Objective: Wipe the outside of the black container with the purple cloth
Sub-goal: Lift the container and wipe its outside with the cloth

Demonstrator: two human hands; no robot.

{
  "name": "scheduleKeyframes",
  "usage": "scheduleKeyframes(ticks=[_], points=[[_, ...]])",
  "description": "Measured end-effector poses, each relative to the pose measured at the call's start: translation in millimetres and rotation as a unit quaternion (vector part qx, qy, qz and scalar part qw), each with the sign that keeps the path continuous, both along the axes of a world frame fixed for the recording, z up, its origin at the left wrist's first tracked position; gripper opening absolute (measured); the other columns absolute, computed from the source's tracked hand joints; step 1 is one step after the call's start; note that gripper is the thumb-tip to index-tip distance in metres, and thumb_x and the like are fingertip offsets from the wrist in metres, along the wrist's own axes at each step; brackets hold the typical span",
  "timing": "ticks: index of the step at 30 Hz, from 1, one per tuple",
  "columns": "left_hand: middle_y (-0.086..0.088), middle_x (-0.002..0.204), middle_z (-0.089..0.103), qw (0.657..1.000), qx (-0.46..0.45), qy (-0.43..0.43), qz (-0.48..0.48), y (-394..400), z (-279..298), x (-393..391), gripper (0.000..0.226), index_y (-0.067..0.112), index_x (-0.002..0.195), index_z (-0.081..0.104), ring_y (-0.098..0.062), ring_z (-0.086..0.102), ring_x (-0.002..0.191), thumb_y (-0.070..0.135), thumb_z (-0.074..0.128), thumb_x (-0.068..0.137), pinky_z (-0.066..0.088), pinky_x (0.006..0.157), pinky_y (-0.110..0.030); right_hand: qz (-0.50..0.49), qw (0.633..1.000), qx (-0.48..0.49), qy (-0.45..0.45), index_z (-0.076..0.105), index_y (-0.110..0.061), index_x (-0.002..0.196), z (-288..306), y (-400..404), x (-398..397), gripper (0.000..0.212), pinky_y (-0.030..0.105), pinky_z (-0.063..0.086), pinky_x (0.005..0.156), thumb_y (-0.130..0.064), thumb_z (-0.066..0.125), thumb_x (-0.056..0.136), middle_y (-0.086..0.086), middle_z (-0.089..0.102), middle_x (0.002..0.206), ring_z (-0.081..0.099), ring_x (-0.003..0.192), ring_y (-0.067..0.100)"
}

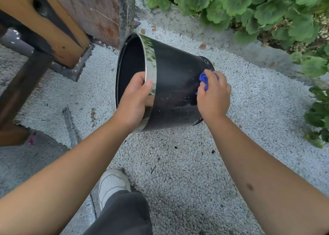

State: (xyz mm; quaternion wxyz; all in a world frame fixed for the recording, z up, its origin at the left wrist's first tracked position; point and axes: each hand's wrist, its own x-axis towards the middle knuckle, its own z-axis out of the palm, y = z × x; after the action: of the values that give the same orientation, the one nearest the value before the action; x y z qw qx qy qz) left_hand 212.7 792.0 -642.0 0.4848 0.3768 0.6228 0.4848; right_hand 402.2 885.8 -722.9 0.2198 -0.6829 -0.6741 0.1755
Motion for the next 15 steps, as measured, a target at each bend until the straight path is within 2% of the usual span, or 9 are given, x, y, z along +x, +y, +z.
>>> scheduleKeyframes(ticks=[2, 4, 6, 8, 10, 11, 13, 15], points=[[0.013, 0.112, 0.070, 0.999, 0.005, 0.031, -0.028, -16, -5, -3, 0.027, 0.020, 0.122, 0.057, -0.002, 0.064, 0.106, 0.020, 0.037, 0.105, 0.049, 0.084, -0.014, -0.008, 1.000, -0.012, -0.005, 0.053, -0.032, 0.134, -3, 0, 4, 0.040, 0.031, 0.038, 0.071, -0.022, 0.053, 0.095, -0.004, 0.046, 0.143, 0.045, 0.116, 0.030], [0.007, 0.123, 0.067, 0.997, 0.004, 0.065, -0.049, -29, -10, -5, 0.033, 0.019, 0.130, 0.056, -0.005, 0.061, 0.116, 0.022, 0.034, 0.105, 0.046, 0.092, -0.015, -0.005, 1.000, -0.018, -0.015, 0.052, -0.032, 0.134, -5, 0, 7, 0.041, 0.032, 0.039, 0.070, -0.023, 0.053, 0.095, -0.004, 0.046, 0.143, 0.045, 0.115, 0.030], [0.004, 0.124, 0.067, 0.995, -0.002, 0.087, -0.045, -34, -13, -7, 0.034, 0.019, 0.130, 0.057, -0.007, 0.061, 0.116, 0.022, 0.033, 0.107, 0.047, 0.092, -0.014, 0.009, 1.000, -0.018, -0.020, 0.053, -0.032, 0.134, -3, 3, 8, 0.041, 0.032, 0.041, 0.069, -0.022, 0.053, 0.094, -0.004, 0.047, 0.142, 0.046, 0.113, 0.030], [-0.001, 0.119, 0.070, 0.995, -0.015, 0.094, -0.025, -30, -11, -8, 0.032, 0.015, 0.126, 0.060, -0.014, 0.065, 0.111, 0.018, 0.033, 0.109, 0.051, 0.090, -0.019, 0.008, 1.000, -0.026, 0.006, 0.054, -0.031, 0.133, 3, 9, 8, 0.042, 0.034, 0.046, 0.073, -0.021, 0.053, 0.092, -0.004, 0.048, 0.140, 0.049, 0.112, 0.028], [0.001, 0.108, 0.074, 0.996, -0.028, 0.080, 0.015, -21, -5, -12, 0.032, 0.010, 0.120, 0.063, -0.013, 0.070, 0.100, 0.015, 0.034, 0.109, 0.055, 0.081, -0.020, -0.010, 0.998, -0.019, 0.067, 0.054, -0.030, 0.133, 15, 11, 4, 0.043, 0.034, 0.050, 0.081, -0.021, 0.054, 0.091, -0.005, 0.048, 0.138, 0.054, 0.111, 0.023], [0.007, 0.100, 0.076, 0.996, -0.030, 0.070, 0.035, -16, -2, -15, 0.032, 0.010, 0.115, 0.065, -0.005, 0.071, 0.092, 0.014, 0.034, 0.108, 0.054, 0.073, -0.015, -0.020, 0.995, -0.007, 0.095, 0.054, -0.030, 0.133, 24, 10, -3, 0.044, 0.028, 0.049, 0.082, -0.023, 0.055, 0.090, -0.005, 0.049, 0.137, 0.055, 0.110, 0.018], [0.016, 0.086, 0.076, 0.997, -0.028, 0.038, 0.060, -6, 2, -18, 0.032, 0.014, 0.105, 0.067, 0.005, 0.070, 0.078, 0.014, 0.035, 0.108, 0.051, 0.061, -0.008, -0.016, 0.990, 0.022, 0.139, 0.055, -0.030, 0.132, 46, 5, -25, 0.044, 0.011, 0.036, 0.076, -0.024, 0.058, 0.089, -0.006, 0.052, 0.135, 0.053, 0.103, 0.007], [0.020, 0.071, 0.073, 0.996, -0.033, 0.003, 0.085, 0, 4, -17, 0.032, 0.016, 0.090, 0.064, 0.010, 0.066, 0.064, 0.014, 0.037, 0.107, 0.048, 0.052, -0.006, 0.047, 0.986, 0.057, 0.153, 0.056, -0.029, 0.130, 71, -12, -56, 0.043, 0.008, 0.027, 0.075, -0.025, 0.060, 0.087, -0.005, 0.055, 0.134, 0.050, 0.101, 0.004]])
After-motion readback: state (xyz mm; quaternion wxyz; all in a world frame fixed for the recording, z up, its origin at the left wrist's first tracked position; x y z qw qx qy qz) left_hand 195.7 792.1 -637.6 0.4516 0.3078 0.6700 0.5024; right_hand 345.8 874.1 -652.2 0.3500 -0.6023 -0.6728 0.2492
